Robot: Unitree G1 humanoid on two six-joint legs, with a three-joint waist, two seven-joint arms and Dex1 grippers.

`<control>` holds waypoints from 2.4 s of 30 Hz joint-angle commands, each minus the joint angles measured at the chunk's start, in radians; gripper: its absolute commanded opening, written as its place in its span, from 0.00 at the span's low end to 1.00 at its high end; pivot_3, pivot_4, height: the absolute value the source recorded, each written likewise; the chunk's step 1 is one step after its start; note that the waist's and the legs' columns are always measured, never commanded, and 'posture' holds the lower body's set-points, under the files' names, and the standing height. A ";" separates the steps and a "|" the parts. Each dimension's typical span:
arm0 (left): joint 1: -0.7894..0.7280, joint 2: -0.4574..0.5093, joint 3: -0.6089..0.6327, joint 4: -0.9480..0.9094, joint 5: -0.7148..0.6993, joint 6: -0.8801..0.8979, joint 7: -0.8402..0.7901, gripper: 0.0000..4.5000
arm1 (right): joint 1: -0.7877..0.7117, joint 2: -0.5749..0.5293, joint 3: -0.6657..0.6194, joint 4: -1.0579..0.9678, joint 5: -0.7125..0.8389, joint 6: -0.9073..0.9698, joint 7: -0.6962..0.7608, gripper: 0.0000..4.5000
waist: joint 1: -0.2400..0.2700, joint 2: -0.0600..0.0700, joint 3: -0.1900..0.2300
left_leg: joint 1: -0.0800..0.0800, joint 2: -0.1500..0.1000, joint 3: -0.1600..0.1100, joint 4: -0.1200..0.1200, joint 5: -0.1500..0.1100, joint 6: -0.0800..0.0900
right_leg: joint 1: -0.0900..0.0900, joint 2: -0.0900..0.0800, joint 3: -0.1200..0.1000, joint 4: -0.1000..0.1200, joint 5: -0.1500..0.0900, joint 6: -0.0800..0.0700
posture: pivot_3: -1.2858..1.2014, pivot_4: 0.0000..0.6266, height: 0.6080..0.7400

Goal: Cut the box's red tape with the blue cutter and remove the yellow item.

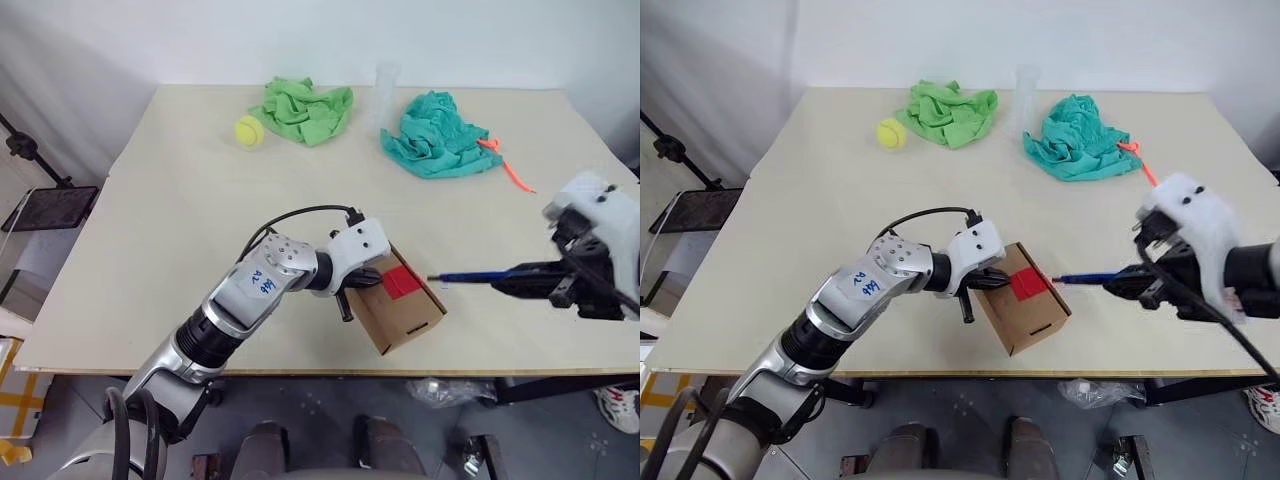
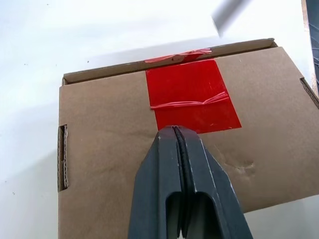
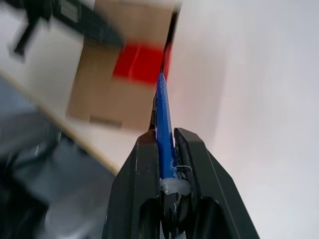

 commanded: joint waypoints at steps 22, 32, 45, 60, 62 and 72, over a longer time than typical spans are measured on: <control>-0.025 -0.068 0.074 0.170 0.039 -0.104 0.029 0.00 | 0.335 0.833 0.201 0.233 -1.179 -0.943 0.270 0.40 | -0.008 0.006 -0.002 | 0.002 -0.002 0.000 0.000 0.001 0.003 | 0.007 0.000 0.000 -0.010 0.007 0.005 | 0.52 0.24 1.00; -0.059 0.000 0.198 0.142 -0.031 -0.071 -0.047 0.00 | 0.278 0.728 0.138 0.154 -1.213 -0.881 0.319 1.00 | -0.009 0.011 0.002 | -0.001 -0.002 0.001 -0.001 0.001 0.003 | 0.002 0.001 0.000 -0.007 0.015 0.020 | 0.52 0.24 1.00; 0.036 0.183 0.265 0.083 -0.131 0.010 -0.165 0.00 | -0.092 0.638 0.412 0.179 -1.238 -0.651 0.454 0.63 | -0.012 0.011 0.003 | -0.004 -0.002 0.003 -0.002 0.001 0.003 | -0.006 0.002 0.002 -0.001 0.014 0.019 | 0.52 0.24 1.00; 0.164 0.026 0.190 0.027 -0.088 0.019 0.011 0.00 | -0.203 0.660 0.652 0.224 -1.318 -0.579 0.686 0.01 | -0.005 0.011 0.003 | -0.013 -0.002 0.002 0.001 0.002 0.002 | -0.011 0.002 0.001 0.000 0.016 0.021 | 0.52 0.24 1.00; 0.156 0.003 0.197 0.053 -0.081 0.003 0.033 0.00 | -0.202 0.665 0.651 0.196 -1.310 -0.546 0.688 0.01 | -0.007 0.011 0.003 | -0.013 -0.002 0.002 0.001 0.002 0.001 | -0.011 0.002 0.001 0.000 0.016 0.021 | 0.52 0.24 1.00; 0.083 -0.043 0.205 0.221 -0.027 -0.124 0.059 0.00 | -0.215 0.726 0.642 0.117 -1.314 -0.442 0.635 0.01 | -0.006 0.011 0.003 | -0.010 -0.002 0.002 0.001 0.002 0.001 | -0.011 0.001 0.001 0.001 0.016 0.020 | 0.52 0.24 1.00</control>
